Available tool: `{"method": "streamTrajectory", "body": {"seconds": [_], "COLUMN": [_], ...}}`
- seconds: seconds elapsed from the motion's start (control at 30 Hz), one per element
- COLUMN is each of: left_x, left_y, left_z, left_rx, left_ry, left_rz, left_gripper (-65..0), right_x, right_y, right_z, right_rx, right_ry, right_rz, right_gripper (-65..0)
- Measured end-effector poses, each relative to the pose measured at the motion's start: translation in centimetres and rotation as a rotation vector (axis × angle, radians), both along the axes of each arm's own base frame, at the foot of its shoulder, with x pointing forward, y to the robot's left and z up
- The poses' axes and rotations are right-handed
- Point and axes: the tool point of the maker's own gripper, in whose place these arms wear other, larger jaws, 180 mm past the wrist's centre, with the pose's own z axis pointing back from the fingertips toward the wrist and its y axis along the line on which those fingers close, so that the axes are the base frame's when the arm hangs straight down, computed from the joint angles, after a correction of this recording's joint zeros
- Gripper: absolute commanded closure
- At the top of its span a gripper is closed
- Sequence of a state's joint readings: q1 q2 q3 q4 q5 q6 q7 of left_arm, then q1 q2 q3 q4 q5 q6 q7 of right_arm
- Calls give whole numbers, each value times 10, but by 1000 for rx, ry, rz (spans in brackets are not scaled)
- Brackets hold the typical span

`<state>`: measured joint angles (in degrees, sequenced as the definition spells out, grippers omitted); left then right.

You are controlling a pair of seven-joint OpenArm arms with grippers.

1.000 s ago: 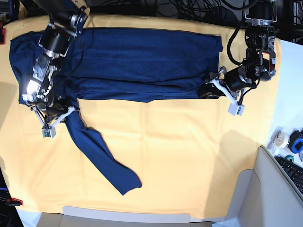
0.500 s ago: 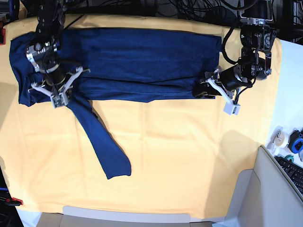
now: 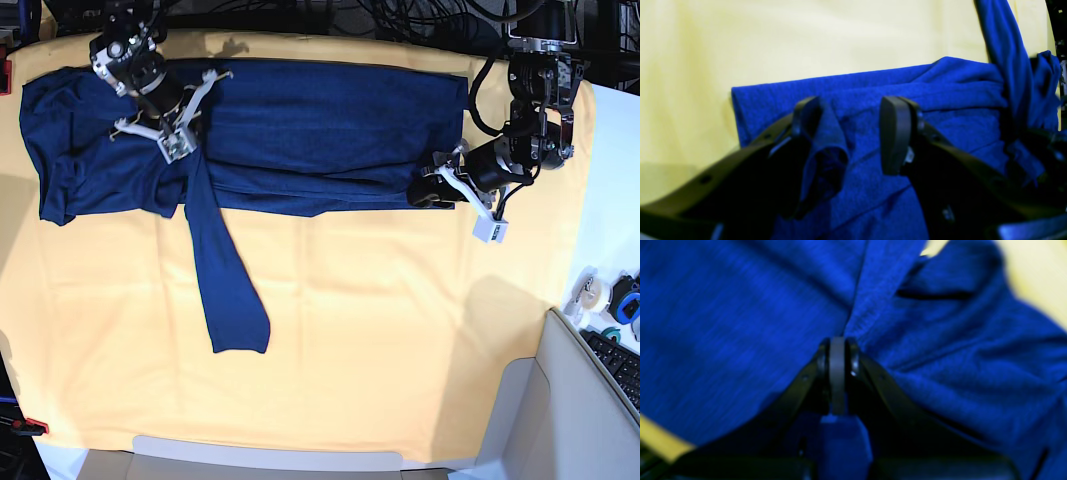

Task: Fold the T-shirt properly
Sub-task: 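Grasp the sleeve with the right gripper and drag it across the folded shirt, then release the sleeve and move the right gripper down to its cuff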

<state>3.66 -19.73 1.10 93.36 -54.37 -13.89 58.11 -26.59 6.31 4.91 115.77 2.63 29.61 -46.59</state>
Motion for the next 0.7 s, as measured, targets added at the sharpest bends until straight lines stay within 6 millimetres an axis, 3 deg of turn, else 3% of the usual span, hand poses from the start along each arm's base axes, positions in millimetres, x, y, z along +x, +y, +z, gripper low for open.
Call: {"method": "streamTrajectory", "body": {"seconds": [0.27,0.4,0.7], "left_x": [0,0,0], "left_y": [0,0,-1], "left_z": [0,0,0], "left_rx": [1,0,-2], "left_ry": [-1,-1,-1], "left_rz": [0,0,1], "left_gripper": [-286,-286,-286], "right_x": [-19,-19,-21], "right_y": [26,38,30], "right_z": [-5,2,0], "right_rx": [81,189,175], "right_ry": [41,39,49], "right_rz": [45,37,44], "right_gripper": [0,0,0]}}
